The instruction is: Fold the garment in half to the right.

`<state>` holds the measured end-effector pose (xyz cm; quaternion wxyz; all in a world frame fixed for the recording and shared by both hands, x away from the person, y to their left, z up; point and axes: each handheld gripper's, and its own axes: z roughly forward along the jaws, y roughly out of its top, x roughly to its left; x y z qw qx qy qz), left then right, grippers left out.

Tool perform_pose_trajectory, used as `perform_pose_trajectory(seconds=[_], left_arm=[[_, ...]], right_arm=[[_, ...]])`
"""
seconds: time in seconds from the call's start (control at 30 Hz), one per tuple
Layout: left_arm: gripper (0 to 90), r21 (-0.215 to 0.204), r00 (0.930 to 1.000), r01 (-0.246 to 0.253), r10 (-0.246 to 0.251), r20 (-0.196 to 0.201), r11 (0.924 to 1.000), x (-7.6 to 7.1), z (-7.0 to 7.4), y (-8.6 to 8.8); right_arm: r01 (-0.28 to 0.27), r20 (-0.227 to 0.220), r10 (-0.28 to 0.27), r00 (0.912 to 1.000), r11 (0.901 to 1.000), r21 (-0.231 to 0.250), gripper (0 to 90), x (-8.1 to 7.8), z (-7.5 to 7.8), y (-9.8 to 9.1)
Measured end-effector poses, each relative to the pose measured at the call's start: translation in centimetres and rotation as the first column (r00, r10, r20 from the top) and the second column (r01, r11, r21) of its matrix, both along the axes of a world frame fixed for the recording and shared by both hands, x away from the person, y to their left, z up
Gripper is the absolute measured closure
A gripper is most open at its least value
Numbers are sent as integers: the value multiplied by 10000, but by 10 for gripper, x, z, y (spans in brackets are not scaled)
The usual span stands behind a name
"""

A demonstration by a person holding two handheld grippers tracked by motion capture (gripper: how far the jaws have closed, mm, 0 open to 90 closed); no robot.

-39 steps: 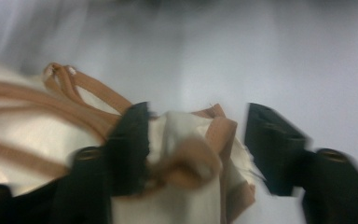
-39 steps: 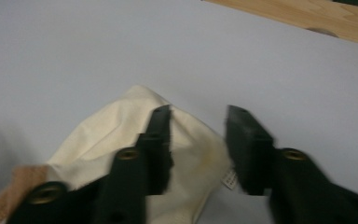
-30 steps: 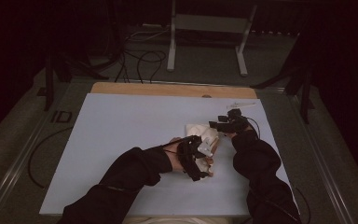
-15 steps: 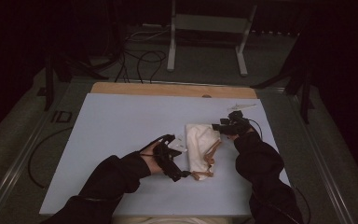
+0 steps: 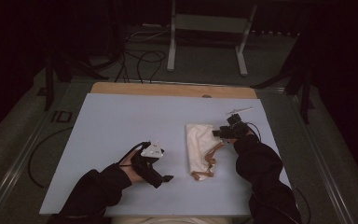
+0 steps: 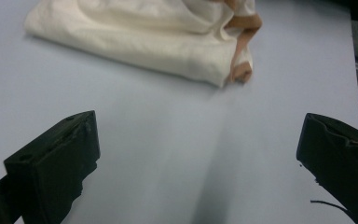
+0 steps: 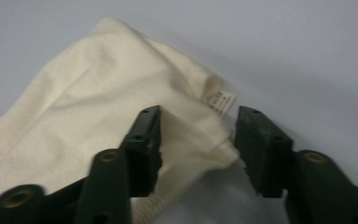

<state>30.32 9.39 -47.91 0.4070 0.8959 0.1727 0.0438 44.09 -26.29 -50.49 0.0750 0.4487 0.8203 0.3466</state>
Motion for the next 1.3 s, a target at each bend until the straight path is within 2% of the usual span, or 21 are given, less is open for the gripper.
perform_pose_trajectory(seconds=[0.1,0.13,0.17,0.2,0.3,0.37,0.5,0.73,0.83,1.0,1.1,1.3], left_arm=[[2,-44,9998,-211,210,-62,9998,-5,-6,11],[2,-44,9998,-211,210,-62,9998,-5,-6,11],[2,8,9994,-333,333,-93,9994,-7,-9,17],[2,-37,9992,-397,396,-107,9992,-9,-10,20],[2,-130,9982,-583,581,-163,9982,-11,-12,29],[2,-252,9972,-737,733,-178,9970,-12,-13,34],[2,-385,9956,-932,929,-102,9949,-15,-13,41],[3,-677,9927,-1192,1200,75,9906,-16,-12,51],[3,-835,9906,-1343,1361,166,9874,-16,-11,56],[3,-1092,9861,-1609,1644,239,9809,-16,-11,64],[2,-1162,9825,-1789,1836,308,9770,-16,-12,68],[2,-1304,9800,-1876,1945,423,9736,-17,-12,77]], right_arm=[[60,68,-57,10000,9991,-419,649,0,0,-2],[60,68,-57,10000,9991,-419,649,0,0,-2],[80,86,-75,9999,9980,-622,672,0,0,-2],[185,79,-178,9998,9960,-869,766,1,-1,-4],[75,231,-49,9997,9934,-1144,876,0,0,-4],[37,308,0,9995,9928,-1195,883,0,1,-4],[167,809,-65,9967,9920,-1254,892,-2,9,-3],[102,1452,52,9894,9944,-1048,892,-3,25,-2],[239,1716,-69,9851,9950,-970,892,-1,33,-5],[433,1675,-280,9855,9951,-884,892,5,37,-10],[455,1573,-299,9871,9943,-963,891,7,33,-10],[560,1435,-412,9888,9933,-1010,891,11,23,-10]])
